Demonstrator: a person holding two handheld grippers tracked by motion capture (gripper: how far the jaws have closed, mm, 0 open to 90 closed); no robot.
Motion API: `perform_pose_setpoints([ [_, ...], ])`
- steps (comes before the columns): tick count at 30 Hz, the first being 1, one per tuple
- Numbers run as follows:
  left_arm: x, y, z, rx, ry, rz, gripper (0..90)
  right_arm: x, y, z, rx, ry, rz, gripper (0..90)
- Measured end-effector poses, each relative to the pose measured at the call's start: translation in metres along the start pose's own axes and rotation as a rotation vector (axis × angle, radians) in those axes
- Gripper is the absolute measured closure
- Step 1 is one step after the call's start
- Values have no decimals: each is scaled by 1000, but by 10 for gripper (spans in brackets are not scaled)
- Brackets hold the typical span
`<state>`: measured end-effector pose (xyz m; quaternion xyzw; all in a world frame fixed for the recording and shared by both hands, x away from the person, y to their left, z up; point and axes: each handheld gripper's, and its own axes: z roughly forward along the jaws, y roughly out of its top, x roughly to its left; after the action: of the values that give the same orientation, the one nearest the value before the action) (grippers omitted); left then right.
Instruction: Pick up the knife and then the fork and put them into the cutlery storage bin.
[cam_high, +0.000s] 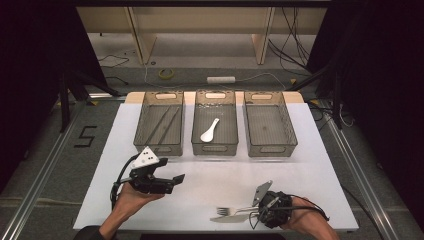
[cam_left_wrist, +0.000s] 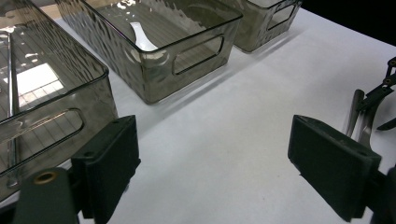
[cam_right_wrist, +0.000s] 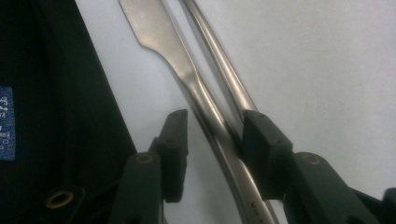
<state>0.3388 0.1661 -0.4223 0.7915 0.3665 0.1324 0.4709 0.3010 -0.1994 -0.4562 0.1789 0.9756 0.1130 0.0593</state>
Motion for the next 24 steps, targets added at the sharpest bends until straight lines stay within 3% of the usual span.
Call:
perform_pose_setpoints([
  [8, 0, 0, 0, 4, -2, 3, 158, 0, 6, 1, 35, 17, -27, 669],
  [19, -1, 0, 1, 5, -3, 2, 158, -1, 13, 3, 84, 32, -25, 687],
  [24, -1, 0, 1, 7, -3, 7, 158, 0, 15, 3, 99, 36, -51, 713],
])
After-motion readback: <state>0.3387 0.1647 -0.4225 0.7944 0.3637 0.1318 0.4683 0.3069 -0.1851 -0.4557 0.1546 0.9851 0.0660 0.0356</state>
